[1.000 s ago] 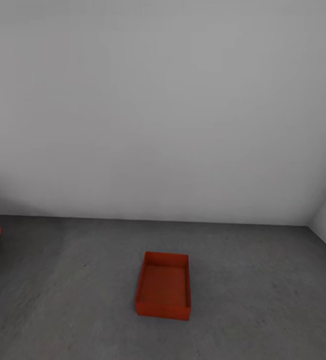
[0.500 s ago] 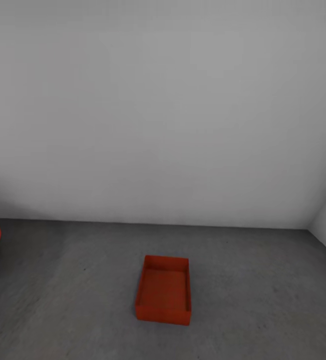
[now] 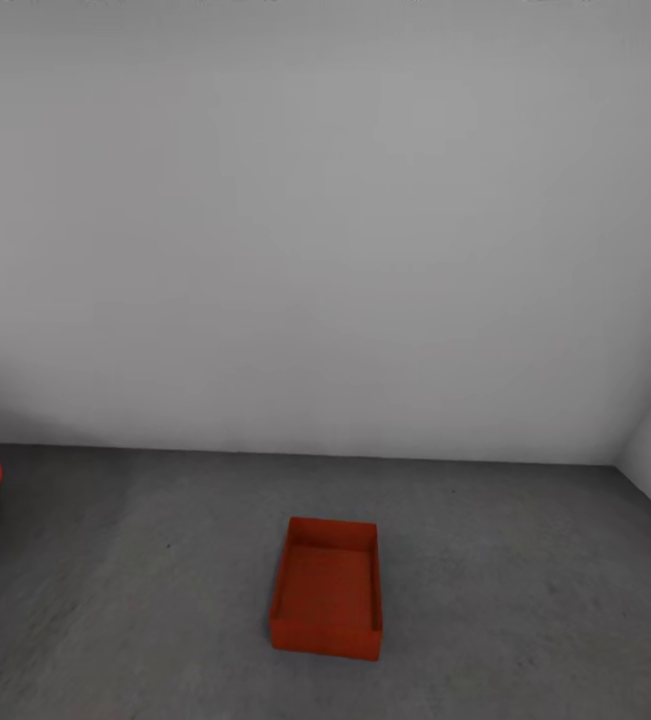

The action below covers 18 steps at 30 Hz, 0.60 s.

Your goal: Move the two storage containers from the living room to the garage. In the garage, place one container on the floor and stack the other container on top of it (either order is fine).

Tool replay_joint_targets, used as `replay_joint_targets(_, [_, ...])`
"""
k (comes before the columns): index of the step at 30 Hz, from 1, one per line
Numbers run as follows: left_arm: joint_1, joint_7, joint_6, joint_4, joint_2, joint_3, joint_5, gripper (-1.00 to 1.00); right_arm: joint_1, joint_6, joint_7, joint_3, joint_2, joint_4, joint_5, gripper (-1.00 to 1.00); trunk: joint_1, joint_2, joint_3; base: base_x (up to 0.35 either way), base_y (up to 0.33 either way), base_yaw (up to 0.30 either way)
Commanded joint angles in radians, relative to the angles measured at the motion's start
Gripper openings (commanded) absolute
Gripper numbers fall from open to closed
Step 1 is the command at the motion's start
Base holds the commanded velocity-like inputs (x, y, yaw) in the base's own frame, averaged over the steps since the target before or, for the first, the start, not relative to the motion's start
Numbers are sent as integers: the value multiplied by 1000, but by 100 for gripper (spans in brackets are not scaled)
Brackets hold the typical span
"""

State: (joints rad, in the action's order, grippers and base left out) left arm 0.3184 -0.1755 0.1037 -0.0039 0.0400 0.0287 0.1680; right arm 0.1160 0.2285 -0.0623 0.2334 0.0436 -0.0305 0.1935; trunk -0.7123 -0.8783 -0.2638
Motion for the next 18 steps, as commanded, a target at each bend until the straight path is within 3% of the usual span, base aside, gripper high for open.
replay_joint_targets(1, [1, -1, 4, 1, 0, 4, 8, 100, 1, 7, -1, 9, 0, -3, 9, 100, 0, -1, -1, 0, 0, 0])
replay_joint_targets(12, [1, -1, 4, 1, 0, 4, 8, 100, 1, 8, -1, 12, 2, -3, 6, 100, 0, -1, 2, 0, 0, 2])
replay_joint_targets(18, [1, -1, 4, 1, 0, 4, 8, 100, 1, 9, -1, 11, -2, -3, 8, 100, 0, -1, 8, 0, 0, 92])
